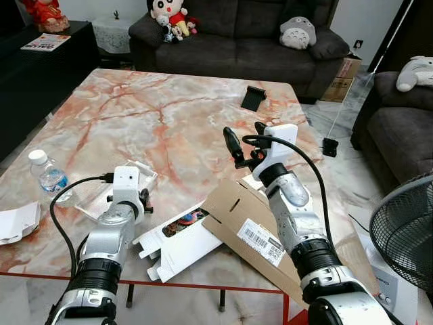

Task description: Picking trash to rubbish bin

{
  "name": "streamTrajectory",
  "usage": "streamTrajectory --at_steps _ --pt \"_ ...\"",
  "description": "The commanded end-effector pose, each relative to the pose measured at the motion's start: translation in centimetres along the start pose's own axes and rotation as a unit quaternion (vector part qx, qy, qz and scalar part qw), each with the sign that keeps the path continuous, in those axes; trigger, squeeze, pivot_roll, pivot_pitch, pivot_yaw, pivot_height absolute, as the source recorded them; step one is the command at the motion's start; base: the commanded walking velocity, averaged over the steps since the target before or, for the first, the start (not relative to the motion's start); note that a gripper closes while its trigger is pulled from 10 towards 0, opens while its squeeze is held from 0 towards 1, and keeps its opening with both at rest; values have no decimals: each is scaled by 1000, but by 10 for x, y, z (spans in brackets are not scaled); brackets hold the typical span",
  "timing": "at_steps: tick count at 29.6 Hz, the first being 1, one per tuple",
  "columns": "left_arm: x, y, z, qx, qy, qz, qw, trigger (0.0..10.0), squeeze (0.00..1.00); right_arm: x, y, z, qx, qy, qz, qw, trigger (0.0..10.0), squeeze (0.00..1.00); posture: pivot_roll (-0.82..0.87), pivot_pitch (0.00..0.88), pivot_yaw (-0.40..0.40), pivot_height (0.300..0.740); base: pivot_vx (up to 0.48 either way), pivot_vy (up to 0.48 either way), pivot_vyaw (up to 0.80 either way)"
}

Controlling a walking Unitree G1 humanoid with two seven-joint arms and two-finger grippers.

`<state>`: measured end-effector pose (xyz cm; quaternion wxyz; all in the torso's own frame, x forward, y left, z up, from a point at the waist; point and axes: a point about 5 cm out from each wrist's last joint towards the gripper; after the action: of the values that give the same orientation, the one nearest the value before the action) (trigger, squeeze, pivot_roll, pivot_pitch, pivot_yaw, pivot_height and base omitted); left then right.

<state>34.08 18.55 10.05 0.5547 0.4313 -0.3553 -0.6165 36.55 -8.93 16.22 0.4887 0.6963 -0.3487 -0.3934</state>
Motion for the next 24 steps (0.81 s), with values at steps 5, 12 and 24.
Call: streamTrajectory --at_steps 5,12,24 --pt "10 12 -1 23 -29 -10 999 0 0 3 8 -3 11 -4 5 1000 10000 0 -3 0 -100 740 0 0 0" --pt "17 22 -1 53 -38 -12 998 0 0 3 7 -2 11 -8 3 1000 10000 0 0 4 -97 740 0 0 0" --pt "25 39 2 129 -13 -19 991 0 0 2 6 -2 13 -12 -1 1000 10000 0 4 5 -90 740 0 0 0"
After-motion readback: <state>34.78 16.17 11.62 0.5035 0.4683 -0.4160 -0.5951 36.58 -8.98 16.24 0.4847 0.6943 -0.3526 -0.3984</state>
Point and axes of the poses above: a point about 5 cm out from each wrist's last joint towards the gripper, its own z axis pointing back from the gripper into the wrist, its own y axis along the axis of the wrist's last joint, x = y × z, and after that the axes turned 5 degrees about -z, right-handed
